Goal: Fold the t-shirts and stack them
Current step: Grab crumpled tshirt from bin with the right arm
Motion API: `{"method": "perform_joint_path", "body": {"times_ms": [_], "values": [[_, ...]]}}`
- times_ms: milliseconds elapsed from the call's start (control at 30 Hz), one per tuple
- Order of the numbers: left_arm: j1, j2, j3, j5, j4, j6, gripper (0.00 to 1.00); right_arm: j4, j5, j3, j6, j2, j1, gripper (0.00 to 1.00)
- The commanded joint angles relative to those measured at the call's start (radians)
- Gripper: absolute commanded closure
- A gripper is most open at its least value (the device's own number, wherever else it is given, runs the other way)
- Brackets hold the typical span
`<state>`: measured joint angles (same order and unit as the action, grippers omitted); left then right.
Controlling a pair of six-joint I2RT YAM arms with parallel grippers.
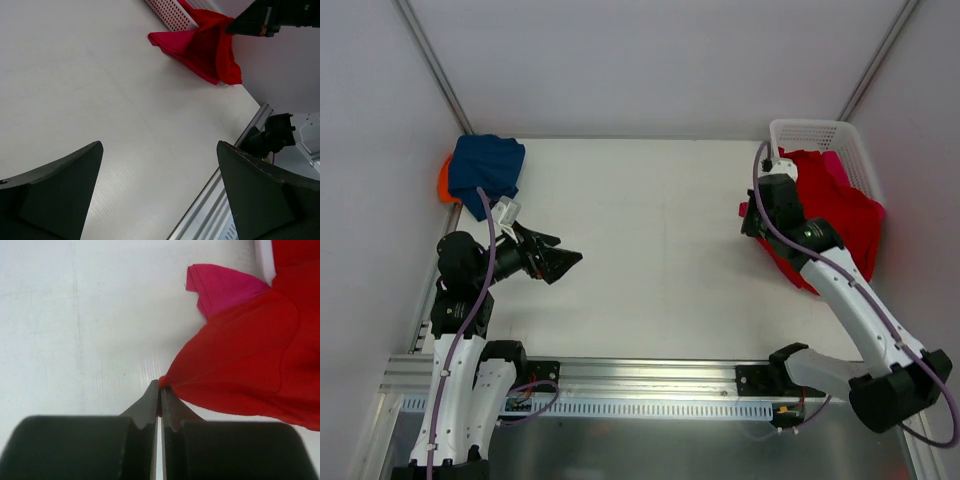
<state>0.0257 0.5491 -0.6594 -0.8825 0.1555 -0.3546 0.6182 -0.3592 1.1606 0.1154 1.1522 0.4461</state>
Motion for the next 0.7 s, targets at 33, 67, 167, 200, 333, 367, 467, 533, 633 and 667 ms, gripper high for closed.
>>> {"method": "perform_joint_path", "body": {"times_ms": [33, 67, 167, 200, 333, 367, 467, 533, 633, 667], "values": [[-0.004, 0.0, -0.022, 0.0, -0.019, 0.014, 0.01, -0.063, -0.106, -0.148, 0.026, -0.228, 0.009, 1.0], [-0.004, -0.001, -0.022, 0.001, -0.019, 0.014, 0.01, -0.049, -0.153, -0.162, 0.032, -0.253, 0.009, 1.0], [-0.004, -0.006, -0.022, -0.004, -0.019, 0.013, 0.01, -0.008, -0.267, -0.188, 0.024, -0.316, 0.006, 0.99], [-0.004, -0.008, -0.022, -0.006, -0.017, 0.013, 0.01, 0.02, -0.311, -0.187, 0.023, -0.319, 0.006, 0.99], [-0.006, -0.012, -0.022, -0.004, -0.019, 0.012, 0.01, 0.075, -0.464, -0.167, 0.055, -0.309, 0.003, 0.99], [-0.004, -0.014, -0.022, -0.003, -0.019, 0.013, 0.01, 0.081, -0.493, -0.153, 0.067, -0.299, 0.0, 1.0], [-0.006, -0.017, -0.02, 0.004, -0.019, 0.014, 0.01, 0.08, -0.52, -0.102, 0.127, -0.24, -0.033, 1.0], [-0.006, -0.015, -0.02, 0.005, -0.016, 0.014, 0.01, 0.022, -0.418, 0.023, 0.124, -0.169, -0.029, 1.0], [-0.004, -0.011, -0.02, 0.008, -0.017, 0.014, 0.01, -0.035, -0.107, 0.38, 0.011, 0.083, 0.04, 1.0], [-0.006, -0.011, -0.02, 0.007, -0.017, 0.014, 0.01, -0.028, 0.011, 0.501, -0.04, 0.163, 0.054, 1.0]]}}
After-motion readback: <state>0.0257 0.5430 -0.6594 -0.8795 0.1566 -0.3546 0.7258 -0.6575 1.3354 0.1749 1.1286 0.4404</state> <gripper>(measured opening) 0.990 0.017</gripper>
